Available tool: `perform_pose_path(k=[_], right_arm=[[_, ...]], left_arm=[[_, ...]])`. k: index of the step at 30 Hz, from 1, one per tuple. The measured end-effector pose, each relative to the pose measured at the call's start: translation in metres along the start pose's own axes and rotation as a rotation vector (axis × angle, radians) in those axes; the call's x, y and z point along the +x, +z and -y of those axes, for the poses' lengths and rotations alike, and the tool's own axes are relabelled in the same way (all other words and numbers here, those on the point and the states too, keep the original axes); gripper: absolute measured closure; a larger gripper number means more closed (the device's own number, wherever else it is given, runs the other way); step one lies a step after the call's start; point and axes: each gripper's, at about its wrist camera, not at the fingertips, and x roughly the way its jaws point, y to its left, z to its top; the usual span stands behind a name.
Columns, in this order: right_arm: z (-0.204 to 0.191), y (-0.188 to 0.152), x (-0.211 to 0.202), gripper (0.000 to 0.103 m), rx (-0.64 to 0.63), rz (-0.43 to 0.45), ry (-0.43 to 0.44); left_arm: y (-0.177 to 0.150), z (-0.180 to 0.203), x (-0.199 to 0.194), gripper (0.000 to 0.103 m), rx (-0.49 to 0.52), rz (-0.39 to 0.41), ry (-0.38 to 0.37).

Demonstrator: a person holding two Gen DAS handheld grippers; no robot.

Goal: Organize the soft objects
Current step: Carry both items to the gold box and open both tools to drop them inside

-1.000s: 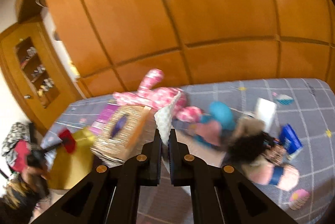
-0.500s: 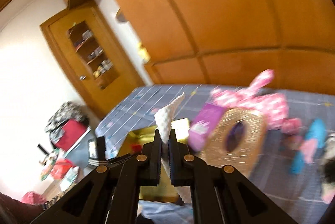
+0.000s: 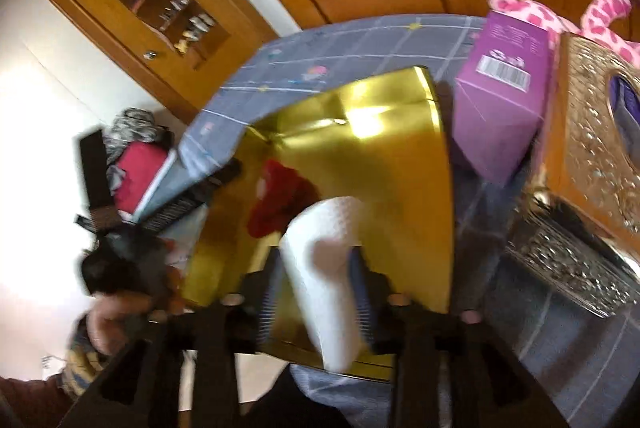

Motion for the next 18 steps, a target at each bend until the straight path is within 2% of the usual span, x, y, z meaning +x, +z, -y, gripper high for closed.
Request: perform_pose_path(k=[2,5,8,11,18], right_arm=[[0.002,-0.001,-0.002,0.058,-0.005,0.013,-0.029],[0.001,-0.005,-0.013,0.049,-0.023,0.059,-0.086],[0.001,-0.009,-0.027,0.048,-0.036,0.096,-0.115],[-0.001,-0.013,-0.040,0.042,-0.071,0.139,-0.190],[0.001,-0.025,-0.071,0.037,-0.122,0.220,-0.327]], left_arm=[[0.003,0.003,-0.008,0.000,0.010,0.022,0.006],[0.004,0.013,-0.023,0.000,0.041,0.064,-0.003],[0.003,0.028,-0.034,0.000,0.084,0.095,-0.024],[0.000,0.042,-0.043,0.000,0.117,0.104,-0.045],[-0.019,0.078,-0.054,0.000,0.223,0.110,-0.067]])
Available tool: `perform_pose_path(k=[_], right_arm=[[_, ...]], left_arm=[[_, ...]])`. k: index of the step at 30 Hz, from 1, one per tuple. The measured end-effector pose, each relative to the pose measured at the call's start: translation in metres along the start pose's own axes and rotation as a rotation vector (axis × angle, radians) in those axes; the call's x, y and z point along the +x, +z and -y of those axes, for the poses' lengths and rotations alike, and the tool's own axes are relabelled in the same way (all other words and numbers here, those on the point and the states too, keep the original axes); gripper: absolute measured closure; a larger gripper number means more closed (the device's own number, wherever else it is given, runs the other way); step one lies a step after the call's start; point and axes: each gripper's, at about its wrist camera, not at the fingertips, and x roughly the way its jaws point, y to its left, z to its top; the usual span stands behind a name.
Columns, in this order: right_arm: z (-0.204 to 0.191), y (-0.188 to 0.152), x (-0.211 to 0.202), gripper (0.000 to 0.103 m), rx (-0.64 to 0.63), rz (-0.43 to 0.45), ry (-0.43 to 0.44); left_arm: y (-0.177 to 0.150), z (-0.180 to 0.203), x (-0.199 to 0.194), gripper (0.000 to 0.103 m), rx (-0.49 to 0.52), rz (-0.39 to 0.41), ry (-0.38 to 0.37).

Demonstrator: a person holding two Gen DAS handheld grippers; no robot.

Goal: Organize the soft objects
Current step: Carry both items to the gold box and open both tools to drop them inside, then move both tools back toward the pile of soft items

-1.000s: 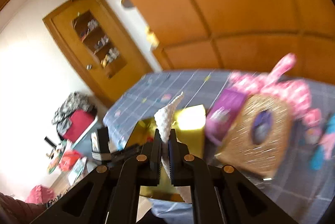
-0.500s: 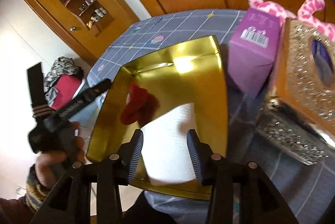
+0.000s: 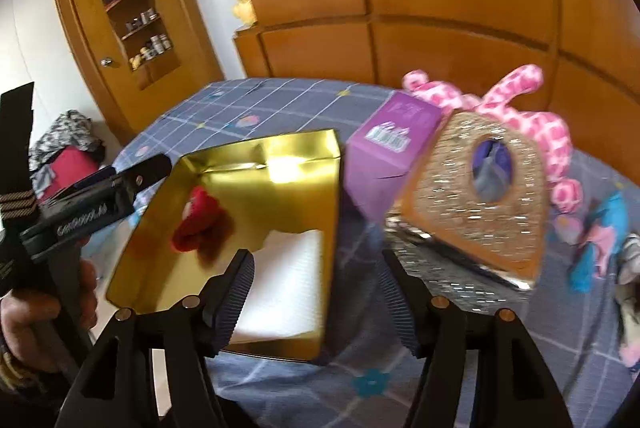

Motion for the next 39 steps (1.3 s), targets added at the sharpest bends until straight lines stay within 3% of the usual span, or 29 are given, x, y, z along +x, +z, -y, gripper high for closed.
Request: perform_pose_path(k=[10,25,28,33,36,39], right_arm=[[0.037,-0.009,-0.028,0.032,0.033,0.073,-0.148],[0.154,-0.029,-0.082,0.032,0.176,0.112,-0.430],[0.179,-0.032,-0.095,0.032,0.199,0.122,-0.492],[0.227,-0.040,-0.123,0.022,0.266,0.151,-0.621],[0.265,-0.049,-0.142,0.022,0.354,0.171,-0.682],[0.302,-0.059,-0.155,0.022,0.439,0.187,-0.743]], left_arm=[[-0.015,0.038,-0.009,0.000,0.100,-0.002,-0.050],[-0.042,0.094,-0.016,0.000,0.254,-0.037,-0.136],[-0.047,0.109,-0.028,0.000,0.319,0.005,-0.216],[-0.047,0.134,-0.046,0.000,0.349,0.032,-0.404],[-0.045,0.158,-0.055,0.000,0.381,0.058,-0.462],[-0.043,0.187,-0.054,0.000,0.418,0.010,-0.555]])
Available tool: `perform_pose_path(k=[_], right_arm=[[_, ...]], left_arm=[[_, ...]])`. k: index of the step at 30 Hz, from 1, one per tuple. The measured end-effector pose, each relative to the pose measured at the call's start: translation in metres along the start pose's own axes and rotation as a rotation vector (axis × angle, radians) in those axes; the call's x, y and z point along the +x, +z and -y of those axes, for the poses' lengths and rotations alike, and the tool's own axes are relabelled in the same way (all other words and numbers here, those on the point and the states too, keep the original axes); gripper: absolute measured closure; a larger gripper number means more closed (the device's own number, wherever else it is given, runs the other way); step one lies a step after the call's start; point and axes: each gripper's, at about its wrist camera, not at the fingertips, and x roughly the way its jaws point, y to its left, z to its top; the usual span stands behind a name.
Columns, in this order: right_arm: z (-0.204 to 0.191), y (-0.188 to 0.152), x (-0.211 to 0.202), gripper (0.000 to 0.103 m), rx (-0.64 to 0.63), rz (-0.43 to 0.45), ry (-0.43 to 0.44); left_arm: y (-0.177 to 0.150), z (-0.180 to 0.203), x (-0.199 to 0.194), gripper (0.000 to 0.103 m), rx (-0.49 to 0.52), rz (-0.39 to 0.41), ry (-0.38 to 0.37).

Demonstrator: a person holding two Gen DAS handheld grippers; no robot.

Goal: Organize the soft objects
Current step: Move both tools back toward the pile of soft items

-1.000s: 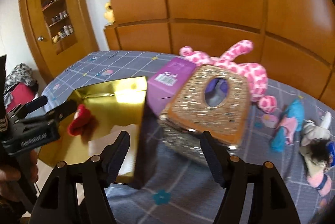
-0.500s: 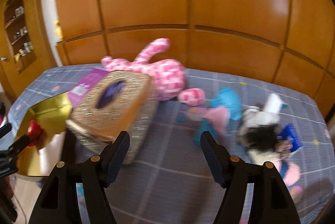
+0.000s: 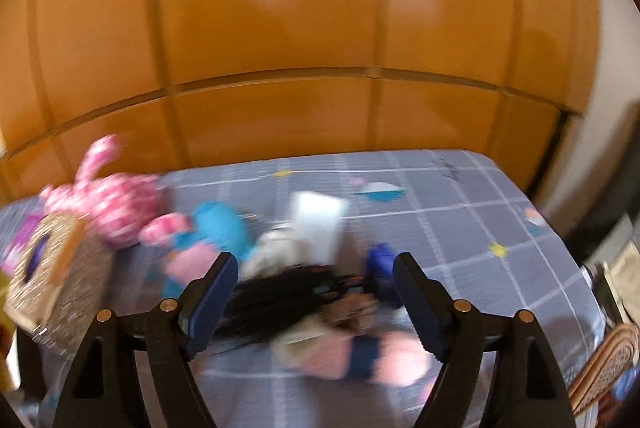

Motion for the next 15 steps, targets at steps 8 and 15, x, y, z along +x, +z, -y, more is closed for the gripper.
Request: perform_pose_path(k=[8,15], right_arm=[[0.059,-0.007,0.019,0.021,0.207,-0.034,-0.012],[0.064,-0.009,0.019,0.021,0.267,-0.048,0.063]], left_arm=[[0.033,0.057,0.051,0.000,0.068,-0.052,-0.115],[0.061,0.098,0.125,0.000,0.093,-0.189,-0.123]])
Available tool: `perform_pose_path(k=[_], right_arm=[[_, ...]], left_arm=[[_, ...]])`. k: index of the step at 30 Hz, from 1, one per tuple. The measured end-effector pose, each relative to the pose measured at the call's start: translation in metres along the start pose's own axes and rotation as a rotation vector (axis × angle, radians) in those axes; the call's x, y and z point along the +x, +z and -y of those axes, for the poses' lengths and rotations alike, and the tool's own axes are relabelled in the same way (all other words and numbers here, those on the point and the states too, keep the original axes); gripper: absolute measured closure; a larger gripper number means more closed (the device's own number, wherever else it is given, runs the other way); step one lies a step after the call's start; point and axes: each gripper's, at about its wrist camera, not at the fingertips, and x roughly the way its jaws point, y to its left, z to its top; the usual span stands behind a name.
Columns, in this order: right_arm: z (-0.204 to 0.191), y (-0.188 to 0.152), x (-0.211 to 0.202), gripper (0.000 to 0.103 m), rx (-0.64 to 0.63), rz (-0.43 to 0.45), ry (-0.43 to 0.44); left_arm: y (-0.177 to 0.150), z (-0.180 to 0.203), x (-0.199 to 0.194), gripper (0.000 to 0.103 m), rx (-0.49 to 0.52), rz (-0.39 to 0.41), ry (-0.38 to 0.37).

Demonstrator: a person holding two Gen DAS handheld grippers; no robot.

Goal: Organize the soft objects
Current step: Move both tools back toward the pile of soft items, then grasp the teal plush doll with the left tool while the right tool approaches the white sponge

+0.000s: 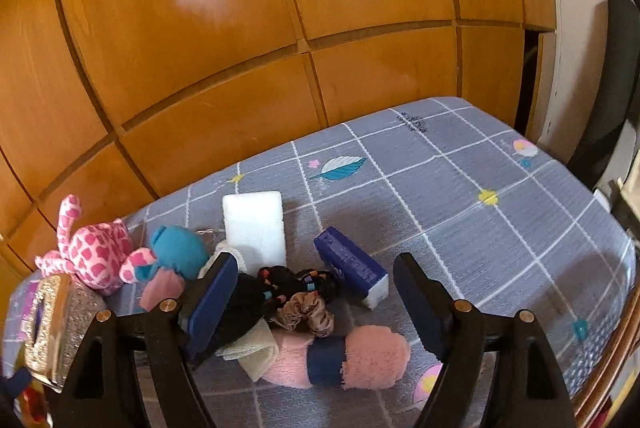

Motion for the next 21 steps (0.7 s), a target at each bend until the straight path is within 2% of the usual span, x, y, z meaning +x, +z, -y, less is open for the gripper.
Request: perform_pose_path(k=[2,6,7,10,18,20,21], right_arm=[[0.004,-0.001,0.002,0.021,0.023,-0.009,0.020],[0.010,0.000,0.004,0.021,0.062,-0.029,0.055],[0.011,0.000,0.004,0.021,0.068,-0.031,0.063],[0.014,0.001,0.006,0.021,0.087,-0.037,0.086],[0.016,0.000,0.013,0.021,0.108,-0.085,0.138],[0.017,0.000,0.014,0.021,0.114,-0.089,0.146],[0.017,0.000,0.014,0.021,0.117,-0.091,0.149]], left_arm=[[0.013,0.004,0.021,0.000,0.008,-0.018,0.055],[0.034,-0.001,0.059,0.003,-0.021,-0.068,0.112],[0.039,-0.002,0.068,0.009,-0.030,-0.081,0.118],[0.052,-0.011,0.096,0.016,-0.071,-0.120,0.119],[0.074,-0.016,0.156,0.018,-0.089,-0.183,0.119],[0.076,-0.017,0.171,0.026,-0.088,-0.207,0.113],[0.076,-0.017,0.179,0.042,-0.093,-0.220,0.106]])
